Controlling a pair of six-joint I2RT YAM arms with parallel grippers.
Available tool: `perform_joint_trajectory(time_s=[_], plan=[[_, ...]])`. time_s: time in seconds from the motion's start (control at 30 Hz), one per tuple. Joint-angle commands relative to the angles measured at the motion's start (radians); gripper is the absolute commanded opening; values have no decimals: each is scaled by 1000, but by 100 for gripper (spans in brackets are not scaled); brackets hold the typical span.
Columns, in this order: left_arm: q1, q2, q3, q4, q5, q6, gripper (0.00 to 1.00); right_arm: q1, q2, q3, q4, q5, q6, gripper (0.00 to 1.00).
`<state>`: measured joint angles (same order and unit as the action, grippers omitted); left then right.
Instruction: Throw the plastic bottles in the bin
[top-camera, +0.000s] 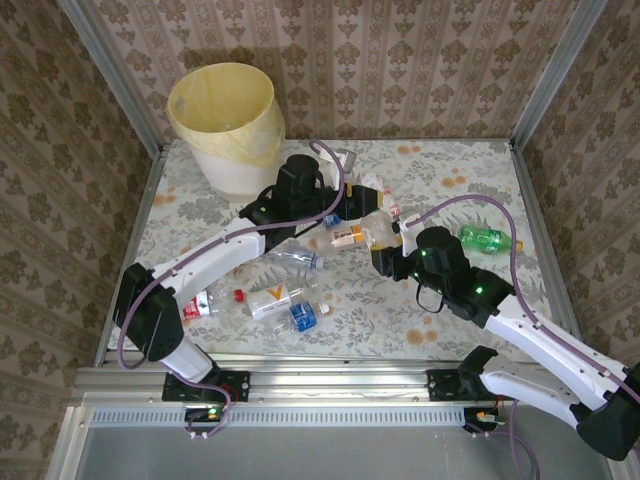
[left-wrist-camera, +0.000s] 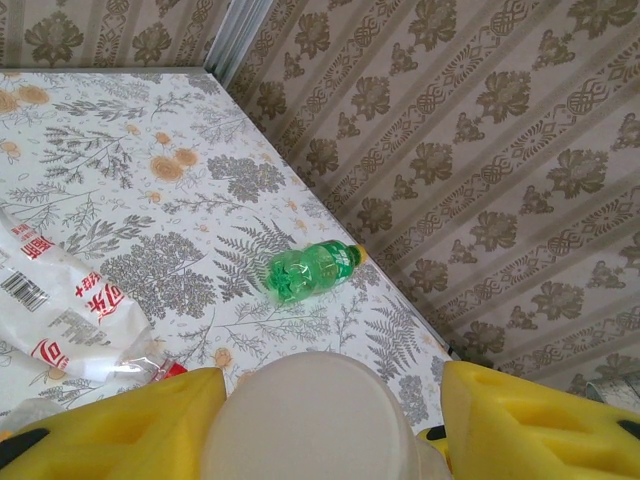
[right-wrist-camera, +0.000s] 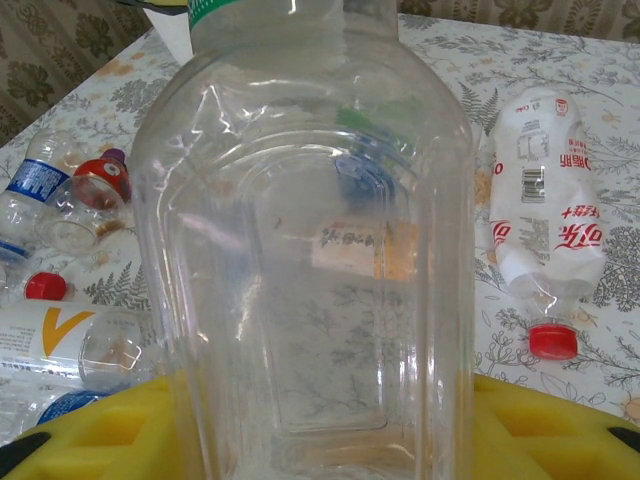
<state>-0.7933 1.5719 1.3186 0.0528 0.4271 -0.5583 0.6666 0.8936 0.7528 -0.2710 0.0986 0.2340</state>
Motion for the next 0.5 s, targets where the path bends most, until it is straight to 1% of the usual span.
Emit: perform_joint_trajectory(time_s=[0.0, 0.33, 0.47], plan=[[-7, 11, 24, 14, 25, -17, 57, 8, 8, 37, 23, 32, -10, 42], [-21, 35, 34, 16, 50, -25, 50, 6, 6, 42, 27, 47, -9, 42], [-21, 34, 35, 14, 48, -22, 43, 7, 8, 40, 21, 49, -10, 42]])
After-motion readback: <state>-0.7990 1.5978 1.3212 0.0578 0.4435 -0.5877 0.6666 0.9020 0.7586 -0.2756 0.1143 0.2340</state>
